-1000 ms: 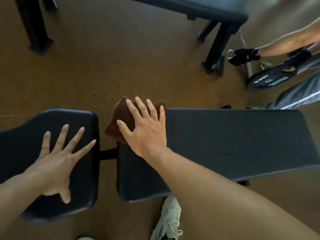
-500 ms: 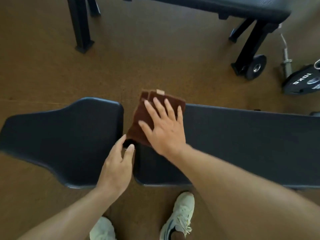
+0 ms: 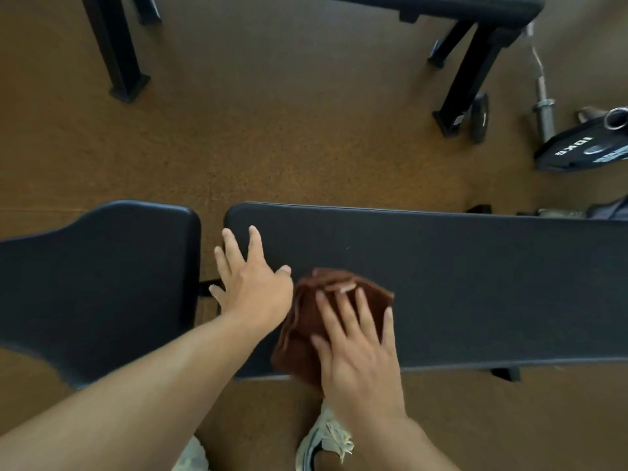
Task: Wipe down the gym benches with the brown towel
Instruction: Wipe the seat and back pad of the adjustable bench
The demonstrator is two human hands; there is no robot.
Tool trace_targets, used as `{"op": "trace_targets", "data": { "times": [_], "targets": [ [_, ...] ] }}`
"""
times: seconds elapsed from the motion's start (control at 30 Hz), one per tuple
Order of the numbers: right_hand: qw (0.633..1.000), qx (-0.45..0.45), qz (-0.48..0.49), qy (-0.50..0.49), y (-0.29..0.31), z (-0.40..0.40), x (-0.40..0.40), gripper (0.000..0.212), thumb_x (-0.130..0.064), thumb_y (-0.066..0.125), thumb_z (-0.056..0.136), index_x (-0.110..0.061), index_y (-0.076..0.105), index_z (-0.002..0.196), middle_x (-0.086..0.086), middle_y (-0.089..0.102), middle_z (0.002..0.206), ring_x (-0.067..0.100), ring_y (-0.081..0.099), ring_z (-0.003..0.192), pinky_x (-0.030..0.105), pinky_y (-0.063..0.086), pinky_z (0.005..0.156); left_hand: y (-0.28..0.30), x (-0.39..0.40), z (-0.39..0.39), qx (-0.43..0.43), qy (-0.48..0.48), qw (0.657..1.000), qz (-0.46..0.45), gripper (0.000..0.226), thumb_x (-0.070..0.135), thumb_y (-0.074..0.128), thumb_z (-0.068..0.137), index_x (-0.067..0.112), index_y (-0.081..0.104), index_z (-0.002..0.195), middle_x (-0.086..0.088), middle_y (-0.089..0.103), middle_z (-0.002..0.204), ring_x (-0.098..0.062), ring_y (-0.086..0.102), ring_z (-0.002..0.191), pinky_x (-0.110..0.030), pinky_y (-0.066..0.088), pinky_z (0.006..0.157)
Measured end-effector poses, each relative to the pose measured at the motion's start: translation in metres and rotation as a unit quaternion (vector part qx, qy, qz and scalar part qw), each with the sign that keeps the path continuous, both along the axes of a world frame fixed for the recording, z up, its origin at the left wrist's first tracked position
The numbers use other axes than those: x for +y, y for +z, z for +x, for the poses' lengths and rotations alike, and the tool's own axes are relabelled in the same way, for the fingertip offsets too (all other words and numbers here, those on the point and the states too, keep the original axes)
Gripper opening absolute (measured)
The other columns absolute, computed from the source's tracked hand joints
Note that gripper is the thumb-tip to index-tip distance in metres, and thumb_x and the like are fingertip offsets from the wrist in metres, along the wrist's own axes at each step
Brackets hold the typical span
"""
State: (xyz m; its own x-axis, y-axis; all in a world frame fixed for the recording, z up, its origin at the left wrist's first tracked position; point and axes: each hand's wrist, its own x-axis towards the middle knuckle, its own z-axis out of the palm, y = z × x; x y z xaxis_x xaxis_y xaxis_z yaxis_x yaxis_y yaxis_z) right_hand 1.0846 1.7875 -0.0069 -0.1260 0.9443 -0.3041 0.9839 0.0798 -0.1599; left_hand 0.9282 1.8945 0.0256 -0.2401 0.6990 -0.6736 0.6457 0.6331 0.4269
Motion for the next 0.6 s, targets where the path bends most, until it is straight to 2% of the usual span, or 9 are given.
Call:
{"op": "trace_targets", "data": {
  "times": [0.07,0.13,0.23,0.3,0.37,0.47,0.53,0.6],
  "targets": [
    [0.997,0.019,0.019,-0.069,-0.004,-0.002,0.056,0.06,-0.05,0.027,0.107,-0.034,0.022,0.165,0.002,0.028,0.172,0.028,0.015,0.162,0.062,0.009,0.128,-0.007,0.009,0.016,0.031,0.025,0.998,-0.048,0.072,0.048,0.035,0.106,0.042,-0.016,0.156,0.004,-0.037,0.161,-0.022,-0.028,0.151,-0.059,-0.006,0.122],
    [0.991,0.037,0.004,-0.129,-0.004,-0.003,0.117,0.063,-0.052,0.024,0.107,-0.036,0.013,0.166,0.002,0.014,0.176,0.028,0.002,0.163,0.064,-0.002,0.127,-0.016,0.009,0.025,0.064,0.029,0.996,-0.058,0.068,0.056,0.023,0.105,0.044,-0.023,0.153,0.005,-0.043,0.158,-0.022,-0.032,0.149,-0.059,-0.009,0.122],
    [0.992,0.036,-0.002,-0.121,-0.007,-0.002,0.156,0.064,-0.058,0.024,0.104,-0.038,0.016,0.165,0.004,0.013,0.176,0.032,0.0,0.162,0.066,-0.003,0.126,-0.025,0.003,0.03,0.114,0.015,0.992,-0.047,0.071,0.06,0.019,0.103,0.043,-0.03,0.151,0.004,-0.045,0.157,-0.023,-0.034,0.148,-0.058,-0.009,0.122],
    [0.995,0.025,0.027,-0.094,-0.007,0.006,0.127,0.063,-0.056,0.028,0.105,-0.037,0.021,0.165,0.004,0.02,0.174,0.033,0.008,0.162,0.066,0.005,0.127,-0.026,0.004,0.032,0.124,0.014,0.991,-0.052,0.074,0.063,0.022,0.101,0.042,-0.031,0.15,0.004,-0.045,0.156,-0.023,-0.035,0.148,-0.058,-0.009,0.122],
    [0.996,0.032,0.028,-0.077,-0.004,0.023,0.07,0.063,-0.05,0.041,0.104,-0.034,0.03,0.163,0.004,0.028,0.172,0.033,0.016,0.161,0.065,0.013,0.127,-0.024,0.003,0.033,0.12,0.005,0.991,-0.063,0.08,0.066,0.025,0.1,0.043,-0.034,0.148,0.005,-0.048,0.155,-0.023,-0.036,0.147,-0.058,-0.009,0.122],
    [0.998,0.032,-0.001,-0.055,0.003,0.051,-0.011,0.068,-0.045,0.058,0.088,-0.032,0.046,0.153,0.008,0.046,0.162,0.035,0.027,0.157,0.067,0.026,0.121,-0.022,0.003,0.03,0.113,-0.02,0.989,-0.094,0.1,0.081,0.032,0.088,0.043,-0.047,0.137,0.003,-0.055,0.148,-0.025,-0.04,0.145,-0.06,-0.01,0.121],
    [0.999,0.021,-0.019,-0.034,0.005,0.06,-0.025,0.071,-0.046,0.061,0.079,-0.031,0.054,0.148,0.01,0.055,0.155,0.037,0.034,0.153,0.066,0.027,0.117,-0.021,0.006,0.029,0.107,-0.034,0.988,-0.109,0.115,0.09,0.037,0.076,0.043,-0.053,0.13,0.003,-0.06,0.143,-0.027,-0.043,0.143,-0.06,-0.011,0.119],
    [0.999,0.032,-0.029,-0.029,0.006,0.062,-0.004,0.074,-0.044,0.058,0.078,-0.028,0.055,0.15,0.013,0.052,0.157,0.042,0.036,0.153,0.063,0.022,0.12,-0.018,0.007,0.029,0.103,-0.037,0.988,-0.112,0.12,0.092,0.039,0.073,0.044,-0.055,0.129,0.003,-0.061,0.141,-0.027,-0.044,0.143,-0.06,-0.012,0.119]
  ]
}}
